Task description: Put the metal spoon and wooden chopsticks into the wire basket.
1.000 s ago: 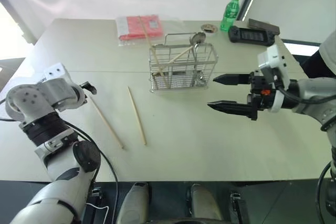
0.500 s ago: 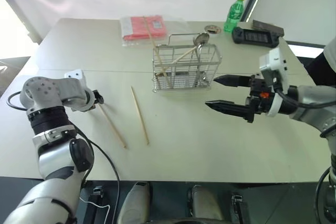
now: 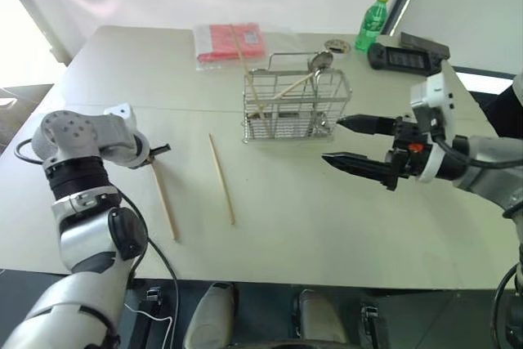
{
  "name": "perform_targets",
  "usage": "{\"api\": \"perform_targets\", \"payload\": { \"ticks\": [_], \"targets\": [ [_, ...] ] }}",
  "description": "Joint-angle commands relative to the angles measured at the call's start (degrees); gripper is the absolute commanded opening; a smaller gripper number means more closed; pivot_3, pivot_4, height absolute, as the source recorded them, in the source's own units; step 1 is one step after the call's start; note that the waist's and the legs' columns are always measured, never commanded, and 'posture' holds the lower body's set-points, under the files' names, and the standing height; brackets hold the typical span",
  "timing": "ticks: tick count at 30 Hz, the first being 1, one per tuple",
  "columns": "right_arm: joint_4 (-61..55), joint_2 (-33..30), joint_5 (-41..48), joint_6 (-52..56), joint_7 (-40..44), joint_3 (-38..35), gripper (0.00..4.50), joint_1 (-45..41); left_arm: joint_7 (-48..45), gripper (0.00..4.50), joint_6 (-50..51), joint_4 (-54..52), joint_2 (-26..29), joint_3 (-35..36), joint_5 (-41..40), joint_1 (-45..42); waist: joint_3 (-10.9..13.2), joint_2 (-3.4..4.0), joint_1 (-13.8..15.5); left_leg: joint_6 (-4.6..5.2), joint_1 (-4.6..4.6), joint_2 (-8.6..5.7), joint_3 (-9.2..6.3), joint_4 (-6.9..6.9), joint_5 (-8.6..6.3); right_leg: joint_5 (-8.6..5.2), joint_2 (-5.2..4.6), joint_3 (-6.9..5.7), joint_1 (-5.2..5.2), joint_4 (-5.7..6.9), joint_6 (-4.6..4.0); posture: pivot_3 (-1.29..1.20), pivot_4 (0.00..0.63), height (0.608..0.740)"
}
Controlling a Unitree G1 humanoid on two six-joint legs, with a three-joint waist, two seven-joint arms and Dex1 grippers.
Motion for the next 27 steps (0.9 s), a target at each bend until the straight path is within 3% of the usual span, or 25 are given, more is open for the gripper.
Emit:
{"api": "perform_targets", "payload": {
  "ticks": [1, 4, 7, 10, 13, 18, 27],
  "targets": [
    [-1.63, -0.33, 1.62, 0.02, -2.09, -3.31, 4.5, 0.62, -19.03, 0.05, -26.27, -3.18, 7.63, -5.58, 7.34, -3.23, 0.01, -0.04, -0.18, -0.06, -0.25, 0.05, 0.03, -0.01, 0.05, 0.08, 0.03, 0.0, -0.3, -0.01, -0.14, 0.0, 0.15, 0.72],
    [-3.03, 0.51, 3.16, 0.53, -4.46, -4.27, 4.5, 2.01, -31.12, 0.05, -45.28, -0.62, 8.31, -2.49, 6.9, -10.68, 0.03, -0.07, 0.13, -0.09, -0.61, 0.07, 0.07, 0.0, 0.11, 0.23, 0.04, 0.0, -0.63, -0.11, -0.2, 0.0, 0.15, 0.72],
    [-4.37, 1.3, 4.51, 0.58, -6.92, -4.74, 4.5, 3.2, -38.81, 0.05, -53.74, 2.53, 6.52, -1.88, 5.92, -17.4, 0.01, -0.1, 0.32, -0.02, -0.68, 0.03, 0.05, 0.01, 0.08, 0.27, 0.02, -0.03, -0.5, -0.3, -0.14, 0.0, 0.15, 0.72],
    [-5.24, 1.7, 5.91, 0.5, -8.84, -5.11, 4.5, 4.06, -43.97, 0.05, -58.02, 5.16, 3.88, -3.0, 6.02, -22.12, -0.01, -0.06, 0.2, 0.08, -0.63, -0.01, 0.08, 0.06, 0.02, 0.33, -0.02, -0.03, -0.35, -0.37, 0.0, 0.0, 0.15, 0.72],
    [-6.64, 2.19, 7.09, 0.29, -11.07, -5.53, 4.5, 5.24, -48.81, 0.05, -62.27, 9.42, -3.32, -6.08, 6.45, -28.06, 0.0, -0.08, 0.36, 0.07, -0.57, 0.03, 0.02, 0.12, 0.05, 0.33, 0.02, -0.08, -0.31, -0.25, 0.1, 0.0, 0.15, 0.72],
    [-8.32, 2.17, 8.87, -0.14, -13.93, -6.62, 4.5, 6.89, -55.26, 0.05, -66.43, 14.91, -9.7, -10.22, 9.18, -30.3, 0.03, -0.08, -0.72, 0.11, -0.62, 0.02, 0.08, 0.24, 0.06, 0.4, 0.0, -0.09, -0.27, -0.32, 0.22, 0.0, 0.15, 0.72],
    [-9.75, 1.8, 12.63, -0.7, -19.47, -9.73, 4.5, 9.75, -62.86, 0.05, -67.42, 12.76, -12.03, -16.75, 13.88, -26.27, 0.04, -0.02, -2.88, 0.14, -0.59, 0.05, 0.06, 0.07, 0.07, 0.37, 0.02, -0.09, -0.38, -0.15, 0.28, 0.0, 0.15, 0.72]
  ]
}}
